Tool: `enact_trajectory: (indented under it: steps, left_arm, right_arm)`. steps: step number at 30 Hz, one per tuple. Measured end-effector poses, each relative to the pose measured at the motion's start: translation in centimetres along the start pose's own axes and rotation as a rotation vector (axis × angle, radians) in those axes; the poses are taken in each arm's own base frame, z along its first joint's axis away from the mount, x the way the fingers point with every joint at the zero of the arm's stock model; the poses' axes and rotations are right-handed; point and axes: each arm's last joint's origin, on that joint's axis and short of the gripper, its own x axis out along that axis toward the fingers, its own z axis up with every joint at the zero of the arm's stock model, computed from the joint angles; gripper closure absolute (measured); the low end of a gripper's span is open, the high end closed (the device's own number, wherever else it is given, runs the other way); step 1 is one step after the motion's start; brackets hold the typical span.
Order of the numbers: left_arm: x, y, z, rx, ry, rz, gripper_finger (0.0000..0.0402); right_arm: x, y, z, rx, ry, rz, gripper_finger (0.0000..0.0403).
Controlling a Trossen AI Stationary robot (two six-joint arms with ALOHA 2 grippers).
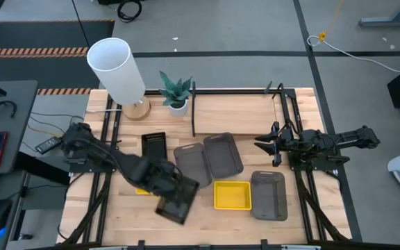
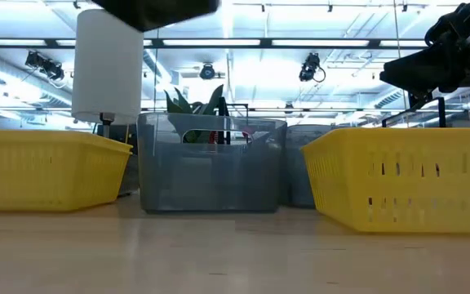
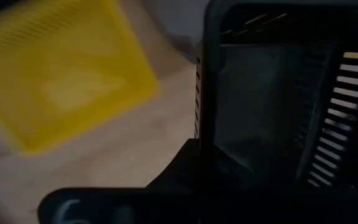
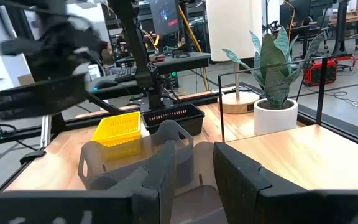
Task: Stack baskets on shelf by color
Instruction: Stack the bottom black bin on the stacked black bins
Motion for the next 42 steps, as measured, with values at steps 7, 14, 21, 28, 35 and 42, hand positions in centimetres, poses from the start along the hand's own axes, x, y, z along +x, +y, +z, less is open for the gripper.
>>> enact_trajectory:
  steps: [7,14,21,28,35,42]
  left_arm:
    - [-2.7,2.8,3.8,-0.036,-0.133,0.104,0.0399]
    - [-0.9,6.2,7.2,-0.091,-0.187,0.198,0.0400]
    - [0.5,11.1,9.0,-0.244,-0.220,0.171,0.0400]
    - [2.4,14.8,9.6,-0.413,-0.224,0.208,0.0400]
    - [4.1,16.1,9.8,-0.507,-0.233,0.236,0.0397]
    - [5.2,16.9,9.6,-0.529,-0.241,0.265,0.0394]
  right_arm:
    - [0.0,0.0,0.0,0.000,0.000,0.001,0.0290]
    - [0.0,0.0,0.0,0.000,0.000,0.000,0.0290]
    - [0.0,0.0,0.0,0.000,0.000,0.000,0.0290]
    - [0.0,0.0,0.0,0.000,0.000,-0.001,0.0290]
    - [0.0,0.0,0.0,0.001,-0.002,0.000,0.0290]
    - [0.0,0.0,0.0,0.000,0.000,0.000,0.0290]
